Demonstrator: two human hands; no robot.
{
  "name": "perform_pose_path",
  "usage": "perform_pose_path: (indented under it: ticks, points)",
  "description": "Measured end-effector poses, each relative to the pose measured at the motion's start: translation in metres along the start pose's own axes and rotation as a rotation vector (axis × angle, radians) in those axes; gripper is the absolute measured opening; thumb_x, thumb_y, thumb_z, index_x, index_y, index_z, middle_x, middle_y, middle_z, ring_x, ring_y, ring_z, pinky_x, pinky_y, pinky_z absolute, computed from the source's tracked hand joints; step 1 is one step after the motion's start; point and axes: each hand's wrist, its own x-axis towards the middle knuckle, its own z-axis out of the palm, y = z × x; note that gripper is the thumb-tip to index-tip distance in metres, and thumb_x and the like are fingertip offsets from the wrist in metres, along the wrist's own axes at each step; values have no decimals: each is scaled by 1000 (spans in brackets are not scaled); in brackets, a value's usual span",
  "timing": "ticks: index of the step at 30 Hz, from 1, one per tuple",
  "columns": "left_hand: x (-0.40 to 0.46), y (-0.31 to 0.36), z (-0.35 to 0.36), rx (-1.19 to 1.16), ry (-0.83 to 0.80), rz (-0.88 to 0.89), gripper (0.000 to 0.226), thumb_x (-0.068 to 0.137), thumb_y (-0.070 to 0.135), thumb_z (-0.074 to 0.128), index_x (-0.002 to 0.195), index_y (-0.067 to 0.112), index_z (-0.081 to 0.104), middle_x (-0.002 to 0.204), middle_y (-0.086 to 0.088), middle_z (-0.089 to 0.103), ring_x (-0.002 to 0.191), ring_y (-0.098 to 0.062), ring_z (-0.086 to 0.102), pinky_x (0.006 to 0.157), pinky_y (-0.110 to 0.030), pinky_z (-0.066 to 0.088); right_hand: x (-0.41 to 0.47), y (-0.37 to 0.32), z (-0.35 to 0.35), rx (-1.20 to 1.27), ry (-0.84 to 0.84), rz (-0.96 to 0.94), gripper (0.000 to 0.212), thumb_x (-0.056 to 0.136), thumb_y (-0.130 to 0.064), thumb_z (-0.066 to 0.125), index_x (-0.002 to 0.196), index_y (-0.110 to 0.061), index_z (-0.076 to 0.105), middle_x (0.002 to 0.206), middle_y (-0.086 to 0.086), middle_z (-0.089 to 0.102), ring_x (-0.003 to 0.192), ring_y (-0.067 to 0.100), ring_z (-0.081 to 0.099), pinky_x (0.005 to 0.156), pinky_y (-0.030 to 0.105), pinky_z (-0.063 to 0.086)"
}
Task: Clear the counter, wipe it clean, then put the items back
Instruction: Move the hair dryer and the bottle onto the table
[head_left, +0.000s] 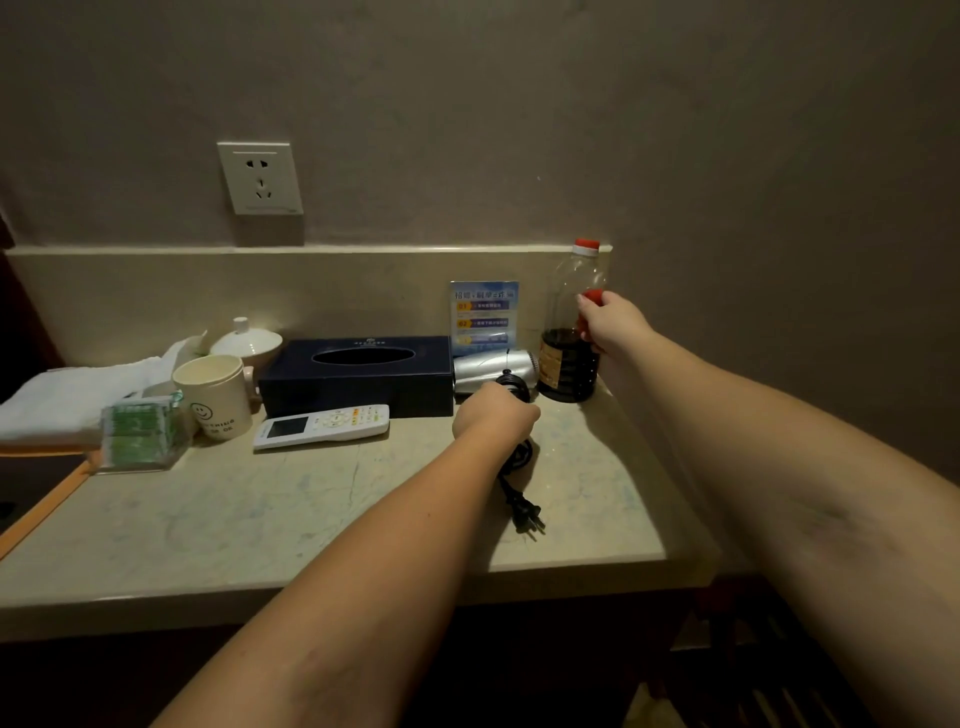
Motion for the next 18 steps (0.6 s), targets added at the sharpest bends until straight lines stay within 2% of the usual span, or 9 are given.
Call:
perform_pose_path:
  ticks: [3, 7, 9, 11, 13, 16, 18]
  points:
    - [-5, 0, -9, -25, -12, 9, 36, 83, 37, 61, 110, 14, 55, 84, -4, 57, 75, -20, 58, 62, -28, 49, -4, -2, -4, 50, 20, 29, 33, 100, -35, 44, 124, -13, 51, 95, 5, 56, 70, 13, 53, 65, 28, 48]
    - [-18, 0, -18, -53, 3, 64, 45, 84, 42, 62, 117, 13, 48, 81, -2, 54, 71, -17, 55, 57, -28, 44, -14, -8, -21, 85, 47, -5, 28, 100, -35, 44, 116, -14, 53, 94, 5, 57, 69, 12, 52, 68, 29, 48]
    - [-27, -1, -22, -68, 25, 107, 52, 82, 44, 62, 121, 14, 48, 87, -4, 57, 71, -17, 56, 54, -28, 41, -23, -13, -36, 168, 82, -39, 24, 99, -34, 45, 110, -15, 56, 91, 4, 57, 67, 12, 50, 64, 27, 46]
    - [-37, -2, -27, -128, 40, 142, 54, 80, 44, 62, 124, 16, 48, 94, -5, 61, 76, -19, 59, 55, -29, 42, -35, -17, -55, 242, 95, -62, 24, 99, -34, 46, 110, -15, 58, 90, 2, 58, 70, 12, 51, 69, 29, 46]
    - [-50, -4, -30, -218, 38, 177, 53, 81, 42, 63, 124, 18, 45, 97, -4, 61, 80, -19, 61, 58, -30, 45, -52, -16, -77, 298, 98, -76, 23, 98, -34, 47, 109, -18, 60, 88, 0, 57, 73, 12, 51, 74, 31, 47]
    - [-75, -7, -31, -381, 23, 231, 49, 81, 38, 65, 123, 23, 44, 95, 0, 61, 83, -18, 62, 67, -33, 49, -80, -6, -107, 406, 107, -77, 18, 98, -32, 49, 98, -20, 62, 80, -2, 55, 67, 10, 49, 71, 30, 46]
    - [-93, -5, -27, -461, 14, 276, 48, 82, 37, 65, 123, 23, 45, 92, 2, 60, 82, -18, 62, 74, -36, 53, -102, 6, -122, 402, 136, -80, 18, 98, -32, 50, 99, -19, 63, 86, 1, 59, 71, 12, 51, 76, 33, 50]
